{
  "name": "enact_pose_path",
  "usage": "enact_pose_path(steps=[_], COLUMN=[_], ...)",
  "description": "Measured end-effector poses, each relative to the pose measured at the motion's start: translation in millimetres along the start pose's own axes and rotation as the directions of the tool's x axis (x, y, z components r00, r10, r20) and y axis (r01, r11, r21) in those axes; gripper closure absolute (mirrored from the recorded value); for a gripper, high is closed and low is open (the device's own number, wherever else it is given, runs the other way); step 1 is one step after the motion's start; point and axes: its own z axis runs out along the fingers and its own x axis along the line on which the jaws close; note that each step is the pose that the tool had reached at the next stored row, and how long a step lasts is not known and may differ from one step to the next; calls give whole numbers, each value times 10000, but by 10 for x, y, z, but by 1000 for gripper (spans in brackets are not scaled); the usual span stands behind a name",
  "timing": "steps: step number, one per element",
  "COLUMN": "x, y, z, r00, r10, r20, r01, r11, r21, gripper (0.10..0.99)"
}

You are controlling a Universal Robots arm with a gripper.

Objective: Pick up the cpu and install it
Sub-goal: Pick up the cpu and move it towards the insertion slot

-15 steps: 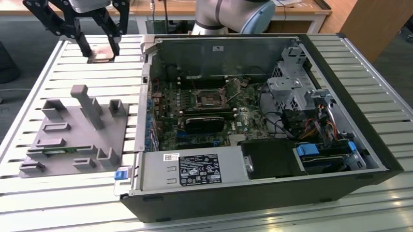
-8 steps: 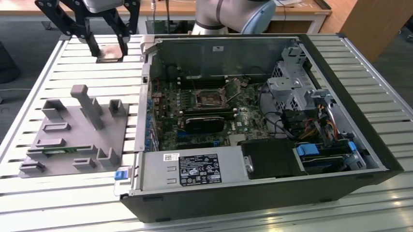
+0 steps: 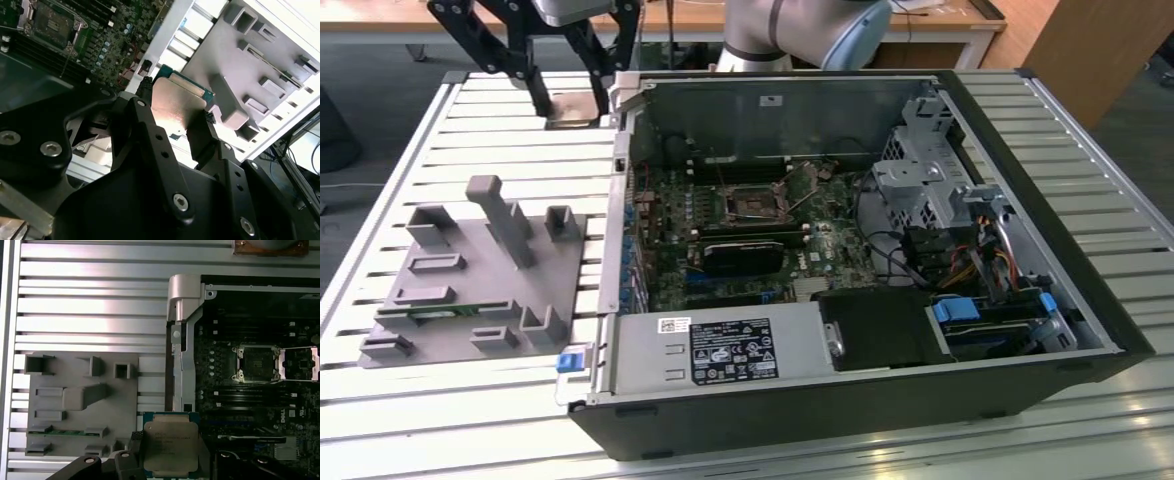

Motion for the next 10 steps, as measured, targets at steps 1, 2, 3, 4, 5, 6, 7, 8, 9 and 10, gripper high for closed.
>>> enact_pose_path(steps=[1,2,3,4,5,6,7,8,9,10], x=[-19,-38,-55,-74,-93,-111,-127,-145,-165,-187], y=[0,0,0,0,0,0,0,-1,-1,-1], z=[0,0,0,0,0,1,0,0,1,0], r00=[10000,10000,10000,10000,10000,10000,10000,10000,10000,10000], r10=[1,1,1,0,1,0,1,0,1,0], r20=[0,0,0,1,0,1,0,0,1,1], r01=[-1,-1,-1,0,-1,0,-1,0,-1,0], r11=[10000,10000,10000,10000,10000,10000,10000,10000,10000,10000], r21=[0,0,0,0,0,-1,0,0,-1,-1], gripper=[561,561,561,561,561,561,561,561,561,561])
